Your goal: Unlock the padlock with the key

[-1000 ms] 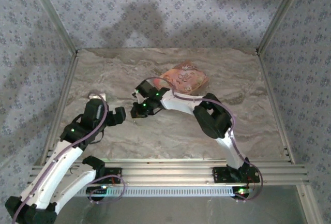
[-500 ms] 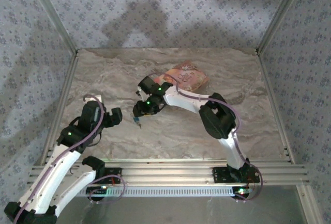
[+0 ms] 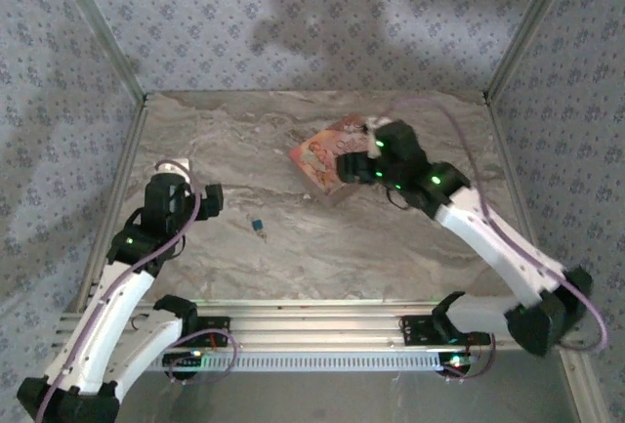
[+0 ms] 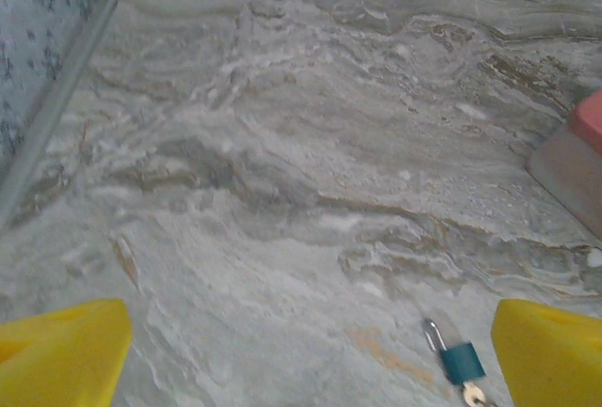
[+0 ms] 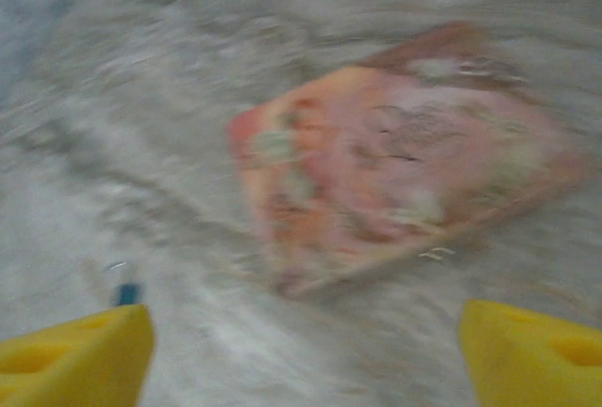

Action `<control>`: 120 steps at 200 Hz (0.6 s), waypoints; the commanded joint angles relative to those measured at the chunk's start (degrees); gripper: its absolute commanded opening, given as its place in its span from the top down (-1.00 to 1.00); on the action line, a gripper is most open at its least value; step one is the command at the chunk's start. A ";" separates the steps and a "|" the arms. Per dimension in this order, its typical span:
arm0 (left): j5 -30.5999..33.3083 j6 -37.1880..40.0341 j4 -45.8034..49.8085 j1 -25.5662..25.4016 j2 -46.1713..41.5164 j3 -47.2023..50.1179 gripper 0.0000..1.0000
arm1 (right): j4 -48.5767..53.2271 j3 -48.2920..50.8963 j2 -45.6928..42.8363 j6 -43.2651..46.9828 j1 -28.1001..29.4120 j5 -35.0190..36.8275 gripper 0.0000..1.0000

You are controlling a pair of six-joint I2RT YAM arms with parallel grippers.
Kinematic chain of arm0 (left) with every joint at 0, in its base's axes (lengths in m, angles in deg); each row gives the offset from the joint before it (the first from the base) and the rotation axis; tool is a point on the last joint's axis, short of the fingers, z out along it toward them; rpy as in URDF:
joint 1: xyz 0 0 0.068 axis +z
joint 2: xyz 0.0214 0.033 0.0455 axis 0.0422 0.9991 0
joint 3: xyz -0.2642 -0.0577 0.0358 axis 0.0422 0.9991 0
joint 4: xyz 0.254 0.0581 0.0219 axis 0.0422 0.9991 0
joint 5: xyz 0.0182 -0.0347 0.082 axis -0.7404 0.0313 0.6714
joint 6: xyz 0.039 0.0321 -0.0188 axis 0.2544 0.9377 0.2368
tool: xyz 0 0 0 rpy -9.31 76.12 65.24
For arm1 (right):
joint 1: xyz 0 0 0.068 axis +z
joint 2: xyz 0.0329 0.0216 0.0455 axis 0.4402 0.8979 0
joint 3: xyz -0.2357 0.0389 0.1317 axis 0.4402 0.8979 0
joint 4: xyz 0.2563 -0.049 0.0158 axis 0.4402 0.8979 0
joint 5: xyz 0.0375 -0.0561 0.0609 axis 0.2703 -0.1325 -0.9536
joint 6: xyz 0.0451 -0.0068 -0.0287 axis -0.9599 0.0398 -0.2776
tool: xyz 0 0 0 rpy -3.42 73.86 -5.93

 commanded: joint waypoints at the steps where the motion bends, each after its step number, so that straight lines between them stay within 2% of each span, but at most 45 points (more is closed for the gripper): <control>1: 3.67 10.16 -10.37 1.23 3.25 2.58 -0.96 | -4.44 10.66 -7.75 3.18 -6.45 11.92 -0.95; 17: 5.25 9.79 -15.91 3.34 6.94 5.31 -0.96 | -10.70 18.86 -11.89 5.37 -13.32 14.62 -1.00; 53: -1.81 6.13 -34.50 10.33 14.22 15.54 -0.96 | -28.00 34.39 -12.28 8.75 -26.19 12.53 -1.00; 75: -6.32 6.64 -43.08 14.18 19.59 18.79 -0.96 | -36.59 39.38 -9.13 9.95 -29.66 12.56 -1.00; 120: -10.27 10.58 -61.78 16.43 26.07 23.75 -0.96 | -61.42 47.65 0.57 13.39 -34.11 9.41 -1.00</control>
